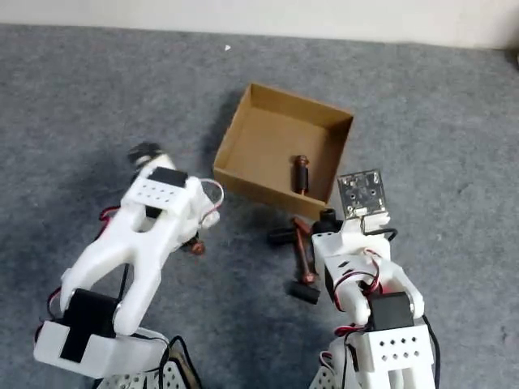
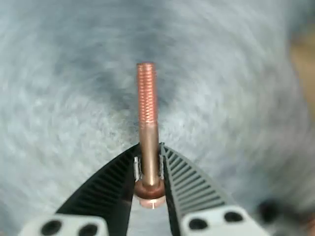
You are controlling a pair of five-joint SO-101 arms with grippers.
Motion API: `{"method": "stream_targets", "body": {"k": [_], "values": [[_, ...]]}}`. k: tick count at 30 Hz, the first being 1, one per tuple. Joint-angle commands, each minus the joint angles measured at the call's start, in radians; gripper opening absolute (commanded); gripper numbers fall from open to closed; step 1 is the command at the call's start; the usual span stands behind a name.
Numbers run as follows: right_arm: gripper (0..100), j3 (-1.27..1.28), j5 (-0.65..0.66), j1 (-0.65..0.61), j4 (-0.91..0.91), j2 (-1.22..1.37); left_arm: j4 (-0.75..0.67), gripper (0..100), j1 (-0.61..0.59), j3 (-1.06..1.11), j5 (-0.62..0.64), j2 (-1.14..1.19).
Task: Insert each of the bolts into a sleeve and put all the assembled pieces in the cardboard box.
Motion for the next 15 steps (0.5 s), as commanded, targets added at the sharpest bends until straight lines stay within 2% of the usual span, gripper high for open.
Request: {"method": "stream_targets", "body": {"k": [1, 4, 9, 15], "values": [[0.5, -0.005, -0.006, 0.01, -0.03, -0.024, 0.002, 1, -0.05, -0.088, 0.459, -0.013], [0.5, -0.005, -0.006, 0.01, -0.03, -0.024, 0.002, 1, -0.064, -0.096, 0.574, -0.01], [0.5, -0.005, -0.006, 0.01, -0.03, -0.024, 0.003, 4, -0.062, -0.094, 0.58, -0.004], [0.5, -0.005, -0.006, 0.012, -0.03, -0.024, 0.006, 27, -0.056, -0.096, 0.58, -0.012]]}}
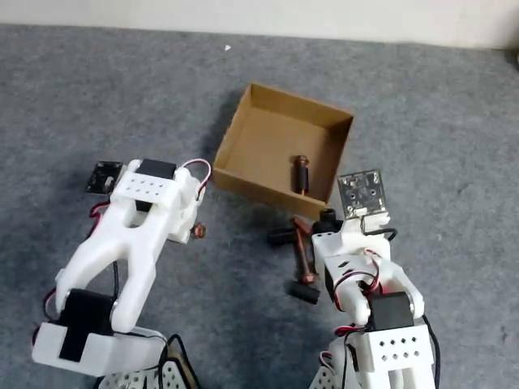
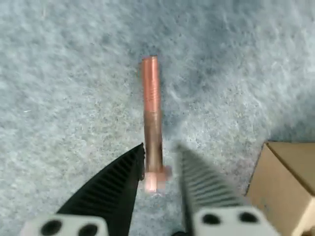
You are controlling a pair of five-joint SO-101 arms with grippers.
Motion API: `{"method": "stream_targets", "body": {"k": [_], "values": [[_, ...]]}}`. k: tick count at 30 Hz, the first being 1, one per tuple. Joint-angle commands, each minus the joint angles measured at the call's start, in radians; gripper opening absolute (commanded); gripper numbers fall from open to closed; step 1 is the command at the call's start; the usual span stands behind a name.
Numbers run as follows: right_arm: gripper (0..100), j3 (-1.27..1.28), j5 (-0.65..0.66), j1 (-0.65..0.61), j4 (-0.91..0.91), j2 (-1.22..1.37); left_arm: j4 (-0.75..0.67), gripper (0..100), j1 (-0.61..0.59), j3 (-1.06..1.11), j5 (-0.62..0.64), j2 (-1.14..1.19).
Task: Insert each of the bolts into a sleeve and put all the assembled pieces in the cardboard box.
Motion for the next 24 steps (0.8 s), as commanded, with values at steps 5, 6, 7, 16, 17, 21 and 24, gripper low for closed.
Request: {"method": "stream_targets", "body": {"k": [5, 6, 7, 16, 17, 21, 24], "values": [[0.5, -0.005, -0.006, 0.012, -0.03, -0.024, 0.009, 33, -0.004, -0.048, 0.008, -0.018], [0.5, -0.005, -0.006, 0.012, -0.03, -0.024, 0.009, 33, -0.004, -0.051, 0.008, -0.018], [0.5, -0.005, -0.006, 0.012, -0.03, -0.024, 0.009, 33, -0.004, -0.053, 0.006, -0.018], [0.5, -0.005, -0.005, 0.013, -0.03, -0.024, 0.146, 33, -0.007, -0.065, -0.404, -0.239], [0.5, -0.005, -0.005, 0.013, -0.03, -0.024, 0.149, 33, -0.008, -0.064, -0.453, -0.277], [0.5, -0.005, -0.005, 0.013, -0.03, -0.024, 0.152, 33, -0.008, -0.062, -0.6, -0.398], [0.5, -0.005, -0.005, 0.013, -0.03, -0.024, 0.157, 33, -0.01, -0.061, -0.815, -0.438]]}}
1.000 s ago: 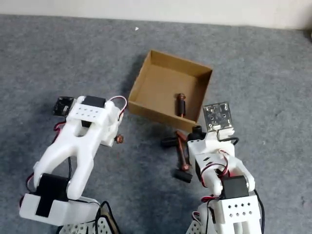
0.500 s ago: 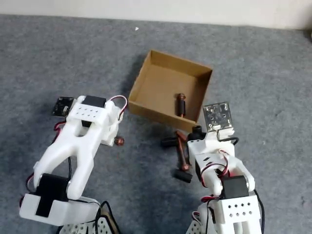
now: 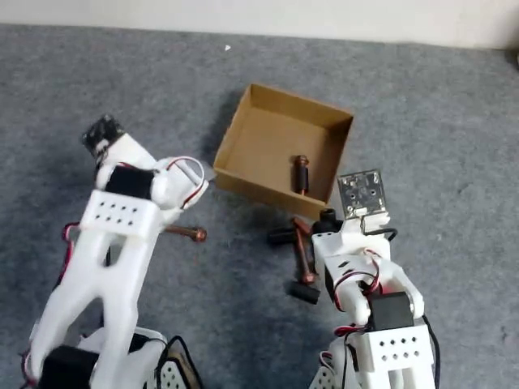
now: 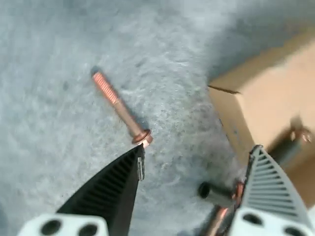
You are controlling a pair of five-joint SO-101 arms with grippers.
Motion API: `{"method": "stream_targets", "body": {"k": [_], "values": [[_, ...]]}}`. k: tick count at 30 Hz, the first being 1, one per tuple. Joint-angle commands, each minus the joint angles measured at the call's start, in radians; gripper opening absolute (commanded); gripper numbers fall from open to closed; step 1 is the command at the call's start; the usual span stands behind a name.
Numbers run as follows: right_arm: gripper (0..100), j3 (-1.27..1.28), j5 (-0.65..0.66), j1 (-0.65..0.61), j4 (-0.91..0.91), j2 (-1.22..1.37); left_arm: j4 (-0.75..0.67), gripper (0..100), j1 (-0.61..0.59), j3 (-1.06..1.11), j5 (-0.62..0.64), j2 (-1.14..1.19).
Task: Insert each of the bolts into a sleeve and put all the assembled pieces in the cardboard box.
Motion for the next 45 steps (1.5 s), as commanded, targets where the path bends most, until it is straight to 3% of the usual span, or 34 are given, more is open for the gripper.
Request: {"method": "stream_targets", "body": {"k": [1, 3, 7, 12, 20, 26, 39, 45], "values": [[0.5, -0.005, -0.005, 0.013, -0.03, -0.024, 0.014, 33, -0.012, -0.024, -0.31, -0.079], [0.5, -0.005, -0.005, 0.013, -0.03, -0.024, 0.014, 33, -0.012, 0.001, -0.477, -0.079], [0.5, -0.007, -0.005, 0.013, -0.031, -0.024, 0.006, 31, -0.018, 0.068, -1.049, -0.079], [0.5, -0.007, -0.005, 0.015, -0.031, -0.024, 0.012, 23, -0.013, 0.058, -1.366, -0.077], [0.5, -0.007, -0.005, 0.015, -0.031, -0.024, 0.014, 22, -0.016, 0.054, -1.858, -0.076], [0.5, -0.007, -0.005, 0.015, -0.031, -0.024, 0.006, 22, -0.018, 0.012, -2.036, 0.061], [0.5, -0.007, -0.005, 0.015, -0.031, -0.024, 0.006, 22, -0.018, -0.229, -2.173, 0.593], [0.5, -0.007, -0.005, 0.015, -0.031, -0.024, 0.006, 8, -0.01, -0.297, -2.171, 0.722]]}}
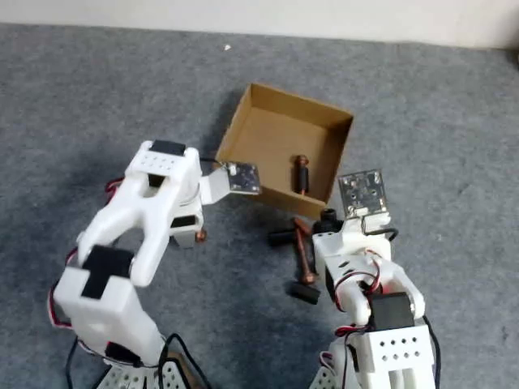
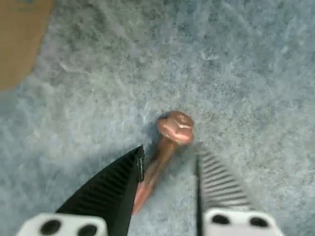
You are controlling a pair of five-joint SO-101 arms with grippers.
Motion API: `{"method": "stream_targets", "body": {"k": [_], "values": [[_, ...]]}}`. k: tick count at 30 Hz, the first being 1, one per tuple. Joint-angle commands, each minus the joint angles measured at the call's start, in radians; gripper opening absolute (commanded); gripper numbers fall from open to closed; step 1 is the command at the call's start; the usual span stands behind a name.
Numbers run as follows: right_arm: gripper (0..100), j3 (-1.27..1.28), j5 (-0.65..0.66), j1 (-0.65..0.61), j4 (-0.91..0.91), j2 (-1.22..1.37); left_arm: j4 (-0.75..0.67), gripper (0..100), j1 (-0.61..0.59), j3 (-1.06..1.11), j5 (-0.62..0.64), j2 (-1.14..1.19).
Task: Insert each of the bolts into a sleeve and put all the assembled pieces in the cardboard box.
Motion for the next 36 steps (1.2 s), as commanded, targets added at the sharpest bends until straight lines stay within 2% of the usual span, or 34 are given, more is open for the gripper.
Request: {"method": "stream_targets", "body": {"k": [1, 4, 8, 12, 18, 20, 28, 36], "values": [[0.5, -0.007, -0.005, 0.013, -0.031, -0.024, -0.002, 6, 0.001, -0.082, -0.008, 0.064], [0.5, -0.007, -0.005, 0.013, -0.031, -0.024, -0.002, 0, -0.001, -0.088, -0.008, 0.097], [0.5, -0.007, -0.005, 0.013, -0.031, -0.024, 0.006, 1, -0.001, -0.082, -0.003, 0.09], [0.5, -0.007, -0.005, 0.013, -0.031, -0.024, 0.006, 1, 0.001, -0.081, 0.143, 0.015], [0.5, -0.005, -0.005, 0.013, -0.031, -0.024, 0.011, 1, 0.001, -0.079, 0.27, -0.134], [0.5, -0.005, -0.005, 0.013, -0.028, -0.024, 0.051, 1, 0.002, -0.079, 0.321, -0.18], [0.5, -0.005, -0.008, 0.007, -0.024, -0.025, 0.199, 1, 0.094, -0.079, 0.466, -0.414], [0.5, -0.008, -0.012, 0.007, 0.002, -0.025, 0.203, 1, 0.173, -0.077, 0.732, -0.653]]}}
